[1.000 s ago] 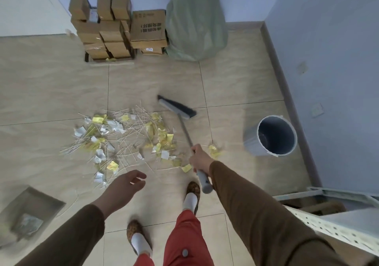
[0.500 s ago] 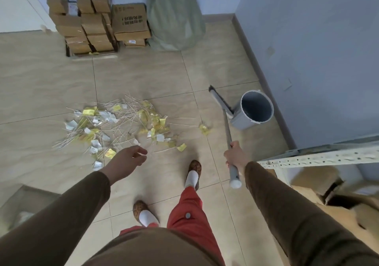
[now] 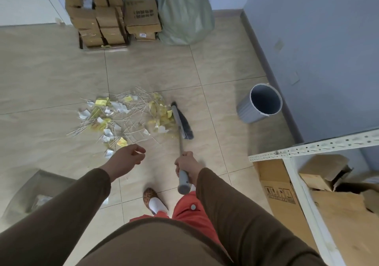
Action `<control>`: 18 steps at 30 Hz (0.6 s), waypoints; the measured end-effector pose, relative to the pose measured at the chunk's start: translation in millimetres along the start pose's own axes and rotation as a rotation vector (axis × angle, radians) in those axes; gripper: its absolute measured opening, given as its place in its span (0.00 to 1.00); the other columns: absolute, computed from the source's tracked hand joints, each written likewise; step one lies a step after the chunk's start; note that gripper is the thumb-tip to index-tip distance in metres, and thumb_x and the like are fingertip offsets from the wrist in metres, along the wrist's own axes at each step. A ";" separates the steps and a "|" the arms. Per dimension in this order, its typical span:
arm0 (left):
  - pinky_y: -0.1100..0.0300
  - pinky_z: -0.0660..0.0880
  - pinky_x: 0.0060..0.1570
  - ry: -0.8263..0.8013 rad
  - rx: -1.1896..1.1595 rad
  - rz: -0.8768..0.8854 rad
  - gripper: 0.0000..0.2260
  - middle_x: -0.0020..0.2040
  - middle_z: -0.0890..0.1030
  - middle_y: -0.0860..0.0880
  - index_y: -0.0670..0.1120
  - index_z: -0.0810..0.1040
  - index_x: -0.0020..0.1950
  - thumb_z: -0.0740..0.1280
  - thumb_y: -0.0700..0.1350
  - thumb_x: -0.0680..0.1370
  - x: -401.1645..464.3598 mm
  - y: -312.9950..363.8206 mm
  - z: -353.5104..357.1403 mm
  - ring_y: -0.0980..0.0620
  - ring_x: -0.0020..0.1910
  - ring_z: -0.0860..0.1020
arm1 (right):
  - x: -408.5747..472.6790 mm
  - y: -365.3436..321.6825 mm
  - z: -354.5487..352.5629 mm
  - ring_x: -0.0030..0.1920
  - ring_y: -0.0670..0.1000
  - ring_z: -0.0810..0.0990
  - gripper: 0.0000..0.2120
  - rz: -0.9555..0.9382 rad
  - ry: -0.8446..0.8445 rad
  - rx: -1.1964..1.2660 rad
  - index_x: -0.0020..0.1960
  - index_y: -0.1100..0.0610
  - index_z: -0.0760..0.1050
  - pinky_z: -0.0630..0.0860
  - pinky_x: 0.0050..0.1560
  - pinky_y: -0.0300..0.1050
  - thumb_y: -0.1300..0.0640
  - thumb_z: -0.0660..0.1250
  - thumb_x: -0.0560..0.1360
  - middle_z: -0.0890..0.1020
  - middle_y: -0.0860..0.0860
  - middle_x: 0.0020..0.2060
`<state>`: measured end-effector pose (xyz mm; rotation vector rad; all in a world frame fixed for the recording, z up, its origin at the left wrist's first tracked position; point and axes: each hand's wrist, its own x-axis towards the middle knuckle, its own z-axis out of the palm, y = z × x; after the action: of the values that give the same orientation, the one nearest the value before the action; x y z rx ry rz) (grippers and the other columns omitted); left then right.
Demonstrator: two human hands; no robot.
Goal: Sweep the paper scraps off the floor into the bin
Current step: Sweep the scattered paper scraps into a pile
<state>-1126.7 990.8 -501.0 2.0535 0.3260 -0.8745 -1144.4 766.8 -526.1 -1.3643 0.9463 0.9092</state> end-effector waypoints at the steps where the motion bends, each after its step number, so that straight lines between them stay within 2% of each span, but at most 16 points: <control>1: 0.50 0.78 0.52 0.001 -0.004 0.006 0.08 0.50 0.83 0.45 0.47 0.80 0.58 0.67 0.44 0.80 -0.5 1.1 -0.6 0.50 0.49 0.82 | -4.6 -3.0 -0.2 0.28 0.48 0.70 0.16 -0.007 -0.009 0.004 0.64 0.55 0.61 0.70 0.22 0.37 0.67 0.55 0.79 0.73 0.55 0.40; 7: 0.48 0.78 0.54 0.002 -0.008 0.037 0.09 0.51 0.83 0.46 0.46 0.79 0.59 0.67 0.45 0.80 -1.4 5.6 -2.9 0.50 0.50 0.83 | -39.3 -4.5 -11.7 0.21 0.46 0.70 0.23 -0.067 -0.020 0.010 0.70 0.51 0.62 0.68 0.21 0.36 0.67 0.60 0.78 0.73 0.55 0.33; 14: 0.48 0.79 0.53 0.042 -0.037 0.013 0.09 0.50 0.83 0.45 0.46 0.79 0.58 0.67 0.45 0.79 -10.0 -14.9 -12.9 0.48 0.51 0.83 | -75.1 22.2 -3.8 0.26 0.48 0.72 0.26 -0.097 0.149 0.042 0.72 0.51 0.59 0.70 0.23 0.38 0.67 0.58 0.78 0.75 0.57 0.38; 18: 0.48 0.79 0.53 0.064 -0.048 -0.031 0.09 0.50 0.83 0.44 0.46 0.80 0.58 0.67 0.45 0.79 -18.2 -35.6 -17.9 0.47 0.51 0.83 | -49.9 34.6 24.6 0.30 0.50 0.75 0.18 -0.001 0.230 0.064 0.68 0.58 0.60 0.72 0.21 0.37 0.67 0.55 0.79 0.77 0.59 0.48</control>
<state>-1149.9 1027.9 -503.4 2.0399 0.4107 -0.8131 -1194.4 792.8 -492.6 -1.4352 1.1394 0.7244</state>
